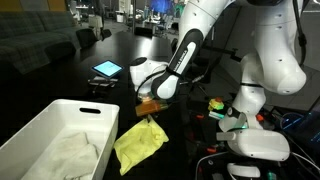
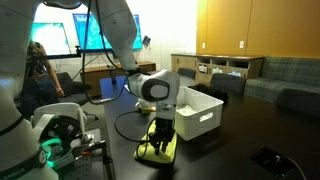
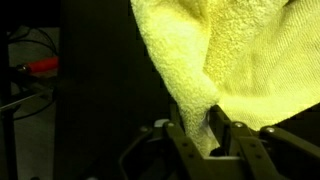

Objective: Pick up the cloths from the table and put them in the box, then pick up the marker and the seal tape put them in the cup

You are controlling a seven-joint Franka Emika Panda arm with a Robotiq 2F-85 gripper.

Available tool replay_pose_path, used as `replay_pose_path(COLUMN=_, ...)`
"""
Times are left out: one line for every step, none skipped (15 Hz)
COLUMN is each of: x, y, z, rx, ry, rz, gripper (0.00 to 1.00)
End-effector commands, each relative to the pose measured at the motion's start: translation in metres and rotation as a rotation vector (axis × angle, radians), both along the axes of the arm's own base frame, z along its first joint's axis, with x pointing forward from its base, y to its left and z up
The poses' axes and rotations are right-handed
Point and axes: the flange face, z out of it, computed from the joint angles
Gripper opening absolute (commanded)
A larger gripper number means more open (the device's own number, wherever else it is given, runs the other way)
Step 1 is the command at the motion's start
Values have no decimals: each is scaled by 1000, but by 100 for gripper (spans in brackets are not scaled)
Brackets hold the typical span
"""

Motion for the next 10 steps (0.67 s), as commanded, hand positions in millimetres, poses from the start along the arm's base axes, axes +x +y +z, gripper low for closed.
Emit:
replay_pose_path(x=-4, y=4, z=15, rx=-13, ry=-19, rz=-67, gripper=72)
replay_pose_path(x=-6, y=6, z=19, rx=-19, ry=-26, rz=-80, gripper=78)
replay_pose_path(x=-8, y=10, z=24, rx=-23, ry=-36, rz=-82, gripper=85)
replay_pose_path(x=-10, y=15, z=29, rx=-27, ry=-44, rz=-87, gripper=93)
replay_pose_path(x=-10, y=24, z=35, rx=-22, ry=-59, rz=-68, gripper=99)
replay_pose_path(x=-10, y=33, z=42, rx=-24, ry=-66, rz=-51, gripper=100)
replay_pose_path(x=-8, y=48, z=49, rx=-23, ry=-74, rz=-19, gripper=100)
replay_pose_path(x=-8, y=58, z=55, rx=-26, ry=-82, rz=7, gripper=100)
replay_pose_path(x=-7, y=74, z=62, rx=-24, ry=-93, rz=54, gripper=100)
replay_pose_path(x=-5, y=91, z=68, rx=-27, ry=-100, rz=104, gripper=100)
